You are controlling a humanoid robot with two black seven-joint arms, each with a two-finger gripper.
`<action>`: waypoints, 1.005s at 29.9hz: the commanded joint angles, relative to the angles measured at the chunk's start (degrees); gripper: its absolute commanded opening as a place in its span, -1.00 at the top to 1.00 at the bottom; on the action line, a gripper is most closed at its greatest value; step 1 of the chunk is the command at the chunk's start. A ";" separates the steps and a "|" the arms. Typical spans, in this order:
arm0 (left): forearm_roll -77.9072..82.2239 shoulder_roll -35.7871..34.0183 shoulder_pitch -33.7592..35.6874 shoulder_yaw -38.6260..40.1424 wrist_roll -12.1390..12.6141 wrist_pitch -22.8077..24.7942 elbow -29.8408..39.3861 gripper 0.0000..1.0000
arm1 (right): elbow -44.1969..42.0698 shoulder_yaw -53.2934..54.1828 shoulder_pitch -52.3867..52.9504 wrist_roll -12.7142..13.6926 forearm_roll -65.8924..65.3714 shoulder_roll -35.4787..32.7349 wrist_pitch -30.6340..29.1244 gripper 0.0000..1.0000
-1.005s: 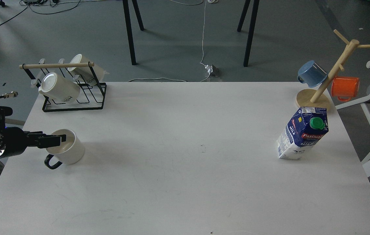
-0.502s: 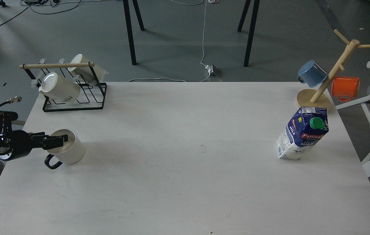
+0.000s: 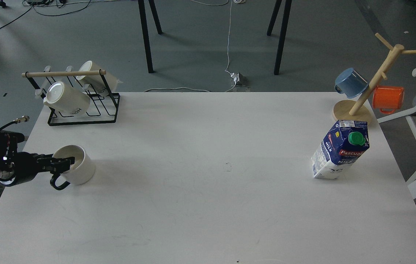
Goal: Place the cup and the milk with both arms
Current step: 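Grasp the white mug rim with the left gripper, then carry the mug toward the table center and lower it with the left gripper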
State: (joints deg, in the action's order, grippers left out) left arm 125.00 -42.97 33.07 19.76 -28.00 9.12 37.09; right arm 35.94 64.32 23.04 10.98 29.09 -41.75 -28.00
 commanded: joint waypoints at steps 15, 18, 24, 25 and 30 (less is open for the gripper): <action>0.00 -0.45 2.07 -1.74 0.00 -2.62 2.54 1.00 | -0.08 0.19 -1.06 0.00 0.00 0.00 0.00 -0.99; 0.00 -0.45 6.81 -1.65 0.00 -2.00 6.06 1.00 | -0.43 0.19 -0.98 0.00 -0.09 0.09 0.00 -0.99; 0.00 9.71 15.61 -2.35 0.00 -0.07 6.95 0.98 | -0.78 0.19 -0.98 0.00 -0.09 0.18 0.00 -0.99; 0.00 12.44 16.40 -2.62 0.00 0.63 7.03 0.98 | -1.22 0.19 -0.98 0.00 -0.09 0.26 0.00 -0.99; 0.00 23.26 20.18 -7.97 0.00 1.60 7.12 0.98 | -4.04 0.10 -0.54 -0.08 -0.09 0.53 0.00 -0.99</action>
State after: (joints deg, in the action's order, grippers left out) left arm 125.00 -25.13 51.25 15.00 -28.00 10.41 44.23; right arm 33.25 64.53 22.23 10.97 29.01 -41.32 -28.00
